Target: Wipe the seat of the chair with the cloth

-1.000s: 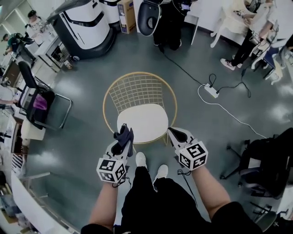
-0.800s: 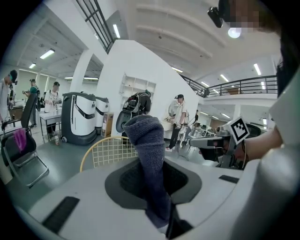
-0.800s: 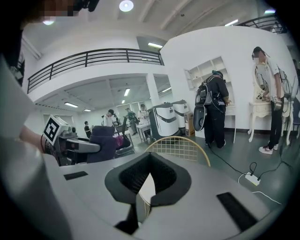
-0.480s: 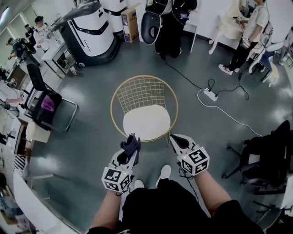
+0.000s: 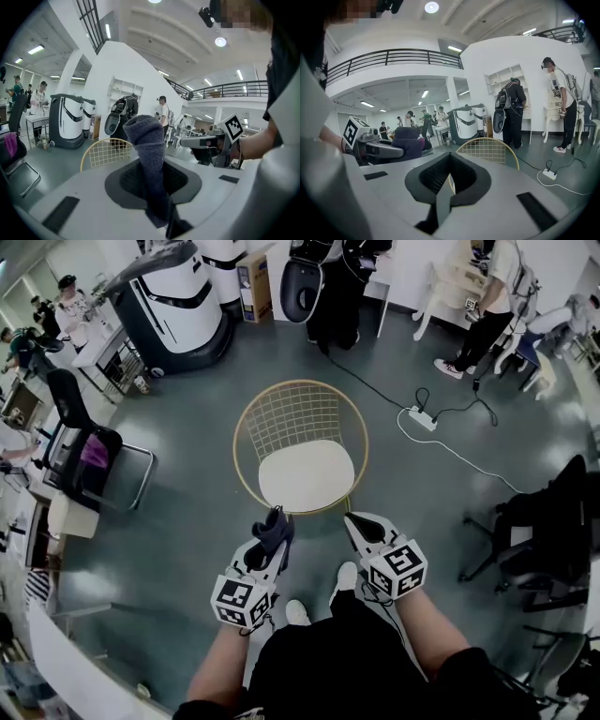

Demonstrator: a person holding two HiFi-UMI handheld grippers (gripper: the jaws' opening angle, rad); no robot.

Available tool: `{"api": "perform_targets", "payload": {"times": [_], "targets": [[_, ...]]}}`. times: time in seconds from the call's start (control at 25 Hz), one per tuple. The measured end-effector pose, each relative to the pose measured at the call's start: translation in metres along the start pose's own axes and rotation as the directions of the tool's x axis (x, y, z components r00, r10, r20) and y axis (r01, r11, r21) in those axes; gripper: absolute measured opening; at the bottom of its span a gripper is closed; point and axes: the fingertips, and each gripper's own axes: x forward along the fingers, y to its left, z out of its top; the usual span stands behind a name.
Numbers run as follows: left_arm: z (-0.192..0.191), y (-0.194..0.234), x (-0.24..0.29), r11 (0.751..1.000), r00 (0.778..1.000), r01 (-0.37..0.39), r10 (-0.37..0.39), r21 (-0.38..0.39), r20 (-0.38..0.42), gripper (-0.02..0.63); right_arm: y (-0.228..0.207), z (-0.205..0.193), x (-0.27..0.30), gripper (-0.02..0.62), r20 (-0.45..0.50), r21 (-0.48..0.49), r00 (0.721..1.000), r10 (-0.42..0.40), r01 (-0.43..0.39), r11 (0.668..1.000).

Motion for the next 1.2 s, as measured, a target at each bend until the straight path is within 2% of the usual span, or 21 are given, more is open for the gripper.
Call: {"api": "perform_targets", "payload": {"times": [0.24,0.68,1.2], "targets": [[-0.017,0.002,-0.035,0.999,0.999,0.041,-0.041,0.004,0.004,0.087,0.046,-0.013,-0.01,0.012,-0.005,-0.02,1.0,-0.022,0.022,1.0],[-0.038,-0.009,-0.085,0.995,0.996,0.094,-0.094,0.028,0.006,0.087,0.096,-0.041,-0.039,0.012,-0.005,-0.014,0.998,-0.07,0.07,0.997],[-0.04,-0.018,-0.101,0.993,0.994,0.112,-0.113,0.04,0.009,0.087,0.117,-0.049,-0.053,0.012,-0.008,-0.014,0.997,-0.071,0.071,0.997]]}}
